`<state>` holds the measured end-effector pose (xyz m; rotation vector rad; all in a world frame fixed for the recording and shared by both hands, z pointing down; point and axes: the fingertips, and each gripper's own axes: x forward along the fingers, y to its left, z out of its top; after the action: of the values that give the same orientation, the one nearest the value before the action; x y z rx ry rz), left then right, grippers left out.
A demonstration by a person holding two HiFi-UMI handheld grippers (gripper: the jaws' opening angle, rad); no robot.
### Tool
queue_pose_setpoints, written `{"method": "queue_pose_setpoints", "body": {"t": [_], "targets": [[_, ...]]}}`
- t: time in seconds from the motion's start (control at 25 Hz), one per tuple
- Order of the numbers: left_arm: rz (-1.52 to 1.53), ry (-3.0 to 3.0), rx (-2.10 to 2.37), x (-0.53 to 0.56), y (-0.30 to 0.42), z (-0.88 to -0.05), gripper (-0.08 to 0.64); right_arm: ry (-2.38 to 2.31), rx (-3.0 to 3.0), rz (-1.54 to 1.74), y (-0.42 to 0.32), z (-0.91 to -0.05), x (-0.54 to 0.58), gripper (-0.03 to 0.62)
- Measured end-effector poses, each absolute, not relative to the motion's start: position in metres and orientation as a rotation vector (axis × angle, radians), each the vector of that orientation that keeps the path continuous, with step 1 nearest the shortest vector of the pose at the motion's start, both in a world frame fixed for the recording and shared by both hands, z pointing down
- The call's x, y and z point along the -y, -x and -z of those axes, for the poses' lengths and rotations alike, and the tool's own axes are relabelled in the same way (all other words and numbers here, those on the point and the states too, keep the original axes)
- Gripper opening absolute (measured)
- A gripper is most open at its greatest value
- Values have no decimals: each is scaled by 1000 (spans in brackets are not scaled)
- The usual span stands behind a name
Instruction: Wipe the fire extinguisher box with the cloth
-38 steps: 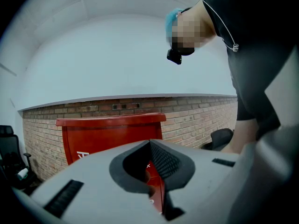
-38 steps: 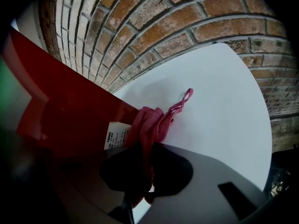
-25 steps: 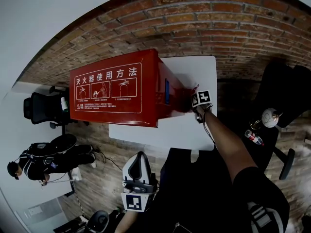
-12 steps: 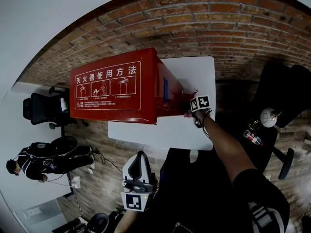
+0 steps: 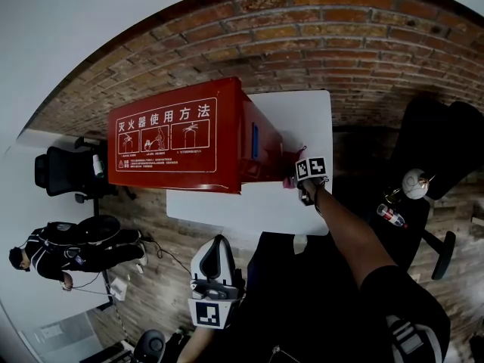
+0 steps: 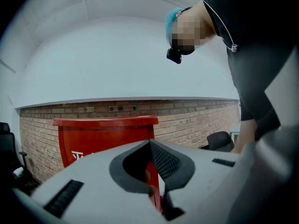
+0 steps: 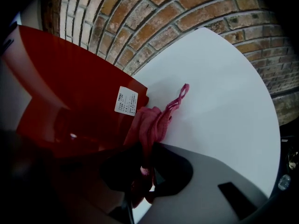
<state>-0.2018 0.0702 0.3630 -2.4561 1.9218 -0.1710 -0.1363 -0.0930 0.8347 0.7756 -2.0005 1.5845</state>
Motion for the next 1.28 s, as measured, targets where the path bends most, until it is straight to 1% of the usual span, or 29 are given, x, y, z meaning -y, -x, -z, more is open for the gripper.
{"method": "queue_pose_setpoints", "body": {"t": [1.28], "targets": [[128,2460,-1900,-78,191,-361,38,-702,2127,-1759,140,-790,95,67]]}}
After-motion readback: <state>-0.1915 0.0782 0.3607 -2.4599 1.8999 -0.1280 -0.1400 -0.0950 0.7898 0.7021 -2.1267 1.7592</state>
